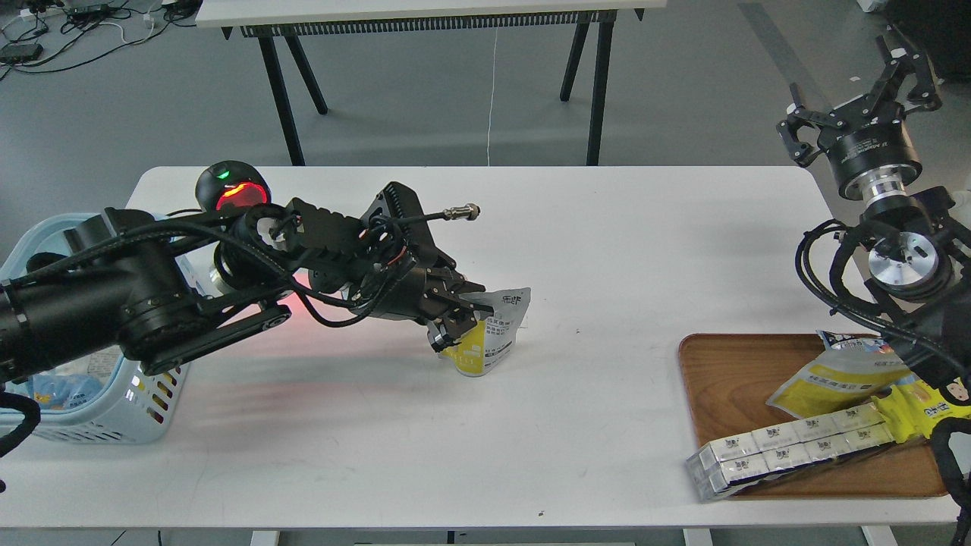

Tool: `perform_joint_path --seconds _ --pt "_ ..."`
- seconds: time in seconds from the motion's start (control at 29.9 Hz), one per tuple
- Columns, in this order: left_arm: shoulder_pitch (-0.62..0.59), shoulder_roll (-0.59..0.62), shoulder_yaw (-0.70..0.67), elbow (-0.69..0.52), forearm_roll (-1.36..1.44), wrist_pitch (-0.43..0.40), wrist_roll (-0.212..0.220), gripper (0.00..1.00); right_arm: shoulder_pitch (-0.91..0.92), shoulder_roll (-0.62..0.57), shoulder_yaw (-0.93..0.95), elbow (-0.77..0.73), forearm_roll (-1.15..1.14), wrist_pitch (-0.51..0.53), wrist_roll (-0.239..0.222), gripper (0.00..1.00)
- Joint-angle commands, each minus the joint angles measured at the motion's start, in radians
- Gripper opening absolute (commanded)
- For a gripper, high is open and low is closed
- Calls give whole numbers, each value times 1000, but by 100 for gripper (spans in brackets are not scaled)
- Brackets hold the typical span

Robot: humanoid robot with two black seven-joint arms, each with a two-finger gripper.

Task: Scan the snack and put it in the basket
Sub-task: 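Lower the left gripper onto the yellow packet and grasp it, then lift the packet and hold it in front of the barcode scanner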

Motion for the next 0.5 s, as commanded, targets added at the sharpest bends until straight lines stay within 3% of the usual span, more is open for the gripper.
perform_joint_path --seconds 0.0,0.23,0.47 --pt "0 -1 -1 0 0 1 -9 20 3 0 0 1 0 0 0 99" --pt "11 5 1 -2 0 -2 -9 2 6 0 1 -5 0 0 5 99" --pt "26 28 -18 -18 0 5 -32 0 10 -9 21 -8 -1 0 6 99"
